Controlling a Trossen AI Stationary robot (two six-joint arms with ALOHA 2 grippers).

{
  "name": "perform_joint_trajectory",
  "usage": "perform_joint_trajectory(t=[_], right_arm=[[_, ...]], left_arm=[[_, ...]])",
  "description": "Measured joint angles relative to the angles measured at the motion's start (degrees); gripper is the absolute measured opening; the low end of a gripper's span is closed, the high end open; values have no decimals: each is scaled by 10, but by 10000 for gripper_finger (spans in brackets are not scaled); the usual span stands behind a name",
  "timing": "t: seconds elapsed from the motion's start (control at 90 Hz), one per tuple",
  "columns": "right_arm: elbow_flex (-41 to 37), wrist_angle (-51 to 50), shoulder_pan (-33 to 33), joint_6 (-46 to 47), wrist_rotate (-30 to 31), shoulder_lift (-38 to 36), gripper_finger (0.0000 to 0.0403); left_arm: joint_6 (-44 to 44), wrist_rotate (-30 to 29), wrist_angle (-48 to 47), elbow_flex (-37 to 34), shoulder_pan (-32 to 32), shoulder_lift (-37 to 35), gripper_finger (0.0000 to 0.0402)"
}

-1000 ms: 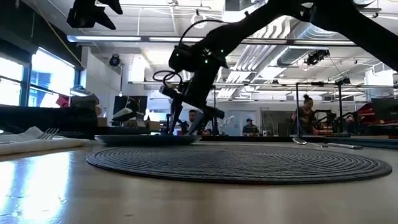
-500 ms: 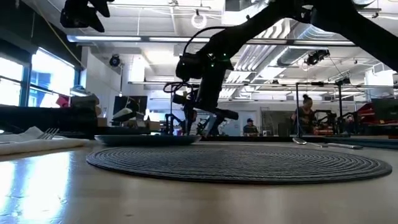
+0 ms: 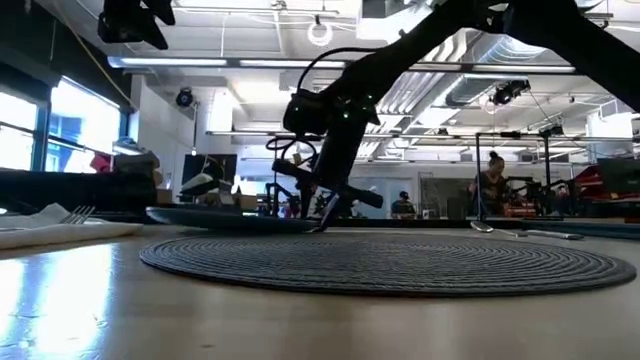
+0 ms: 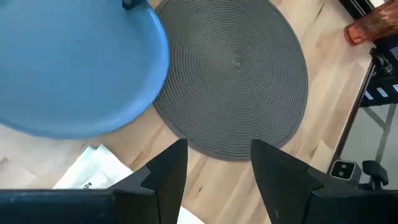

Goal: Set table place
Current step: Put the blue plate on the gray table mat

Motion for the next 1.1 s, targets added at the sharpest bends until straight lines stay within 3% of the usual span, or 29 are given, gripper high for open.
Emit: perform_joint_trajectory(t=[0.111, 0.289, 0.5, 0.589, 0.789, 0.956, 1.1], right_arm=[[1, 14, 2, 1, -33, -1, 15], [-1, 13, -11, -34, -45, -36, 3], [-1, -34, -47, -186, -39, -139, 0], [-11, -80, -55, -267, -71, -186, 0], [-182, -80, -36, -340, -200, -308, 0], [-351, 15, 9, -302, -218, -392, 0], [-461, 128, 28, -224, -198, -415, 0]], left_arm=[[0, -5, 1, 0, 0, 0, 161], [5, -14, 1, 0, 0, 0, 161], [5, -25, 1, 0, 0, 0, 161], [6, -34, 1, 0, 0, 0, 161], [4, -63, 2, 0, 0, 0, 161], [0, -73, 2, 0, 0, 0, 161], [0, -76, 3, 0, 0, 0, 161]])
